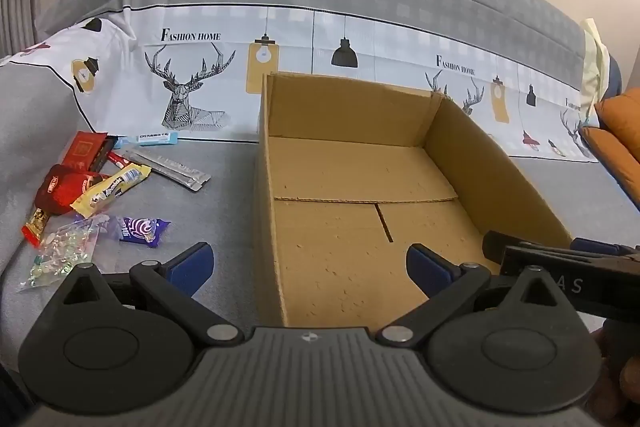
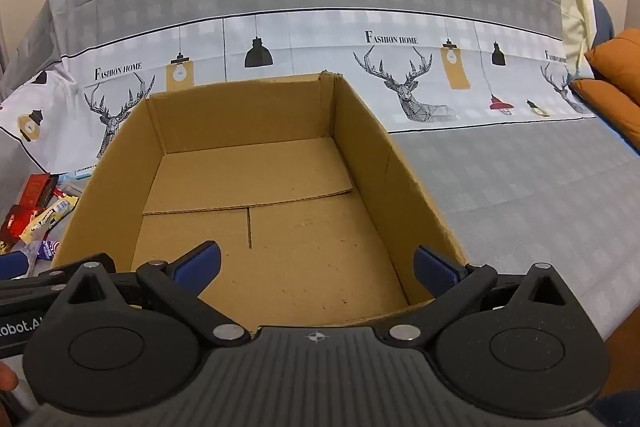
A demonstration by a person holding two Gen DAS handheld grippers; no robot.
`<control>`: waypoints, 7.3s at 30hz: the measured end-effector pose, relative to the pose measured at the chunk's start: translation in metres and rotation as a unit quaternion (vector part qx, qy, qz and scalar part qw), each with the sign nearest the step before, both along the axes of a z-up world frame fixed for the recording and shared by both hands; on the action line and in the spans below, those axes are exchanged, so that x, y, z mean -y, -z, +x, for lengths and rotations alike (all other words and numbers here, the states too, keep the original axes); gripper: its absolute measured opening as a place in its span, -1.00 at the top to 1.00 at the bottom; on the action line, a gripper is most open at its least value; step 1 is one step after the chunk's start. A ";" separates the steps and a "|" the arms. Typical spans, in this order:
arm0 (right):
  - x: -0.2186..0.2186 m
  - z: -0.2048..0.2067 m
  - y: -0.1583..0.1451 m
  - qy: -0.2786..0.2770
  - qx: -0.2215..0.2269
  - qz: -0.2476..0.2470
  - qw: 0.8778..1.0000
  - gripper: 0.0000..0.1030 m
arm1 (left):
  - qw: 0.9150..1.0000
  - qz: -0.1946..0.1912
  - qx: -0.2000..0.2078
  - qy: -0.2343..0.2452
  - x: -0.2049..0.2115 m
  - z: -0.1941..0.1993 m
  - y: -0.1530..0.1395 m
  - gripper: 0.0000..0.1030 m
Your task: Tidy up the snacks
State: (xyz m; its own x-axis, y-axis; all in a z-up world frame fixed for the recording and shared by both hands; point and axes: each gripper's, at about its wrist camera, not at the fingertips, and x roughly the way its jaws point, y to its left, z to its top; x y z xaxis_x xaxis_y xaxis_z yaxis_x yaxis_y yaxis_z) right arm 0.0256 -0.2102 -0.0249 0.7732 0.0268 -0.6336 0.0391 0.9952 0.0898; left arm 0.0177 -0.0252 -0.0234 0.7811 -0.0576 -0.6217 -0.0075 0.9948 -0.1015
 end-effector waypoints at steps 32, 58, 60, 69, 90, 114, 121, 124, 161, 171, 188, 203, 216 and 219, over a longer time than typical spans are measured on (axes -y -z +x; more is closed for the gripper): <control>-0.003 -0.001 0.002 -0.005 0.001 -0.006 1.000 -0.95 | 1.000 -0.012 -0.001 0.000 -0.001 0.000 -0.004 -0.99; -0.094 -0.019 -0.036 -0.125 0.109 0.100 0.981 0.22 | 0.995 0.041 0.083 0.022 -0.164 0.030 -0.080 0.90; -0.115 -0.024 -0.045 -0.165 0.106 0.137 0.971 0.22 | 0.996 0.034 0.087 0.006 -0.197 0.040 -0.075 0.90; -0.218 0.003 -0.008 -0.281 0.012 0.118 0.952 0.20 | 0.998 -0.037 -0.026 -0.042 -0.252 0.089 -0.027 0.90; -0.257 0.047 0.053 -0.291 -0.133 0.150 0.936 0.90 | 0.979 0.069 -0.189 0.017 -0.228 0.157 0.067 0.61; -0.252 -0.003 0.018 -0.389 -0.044 0.024 0.920 -0.79 | 0.990 -0.037 -0.112 -0.075 -0.266 0.084 -0.006 0.70; -0.307 0.029 0.054 -0.441 -0.063 -0.017 0.895 -0.99 | 0.989 -0.049 -0.114 -0.085 -0.278 0.080 -0.006 0.73; -0.325 0.034 0.069 -0.463 -0.062 -0.049 0.883 -0.99 | 0.986 -0.047 -0.142 -0.079 -0.281 0.084 0.004 0.72; -0.362 0.036 0.086 -0.555 -0.068 -0.060 0.827 -0.61 | 0.978 -0.019 -0.206 -0.033 -0.283 0.109 0.040 0.58; -0.327 0.031 0.058 -0.554 -0.086 -0.019 0.828 0.54 | 0.987 -0.068 -0.138 -0.054 -0.288 0.096 0.012 0.58; -0.174 0.052 -0.071 -0.369 0.055 0.058 0.926 0.48 | 0.985 -0.123 -0.018 -0.120 -0.262 0.051 -0.033 0.58; -0.073 0.062 -0.054 -0.195 0.099 0.095 0.971 0.43 | 0.998 -0.025 0.048 -0.011 -0.143 0.065 -0.034 0.58; -0.009 0.064 -0.044 -0.105 0.109 0.059 0.987 0.42 | 0.993 -0.048 0.090 0.061 -0.083 0.082 -0.028 0.58; 0.002 0.064 -0.041 -0.088 0.106 0.062 0.989 0.40 | 0.992 -0.045 0.094 0.073 -0.076 0.081 -0.025 0.58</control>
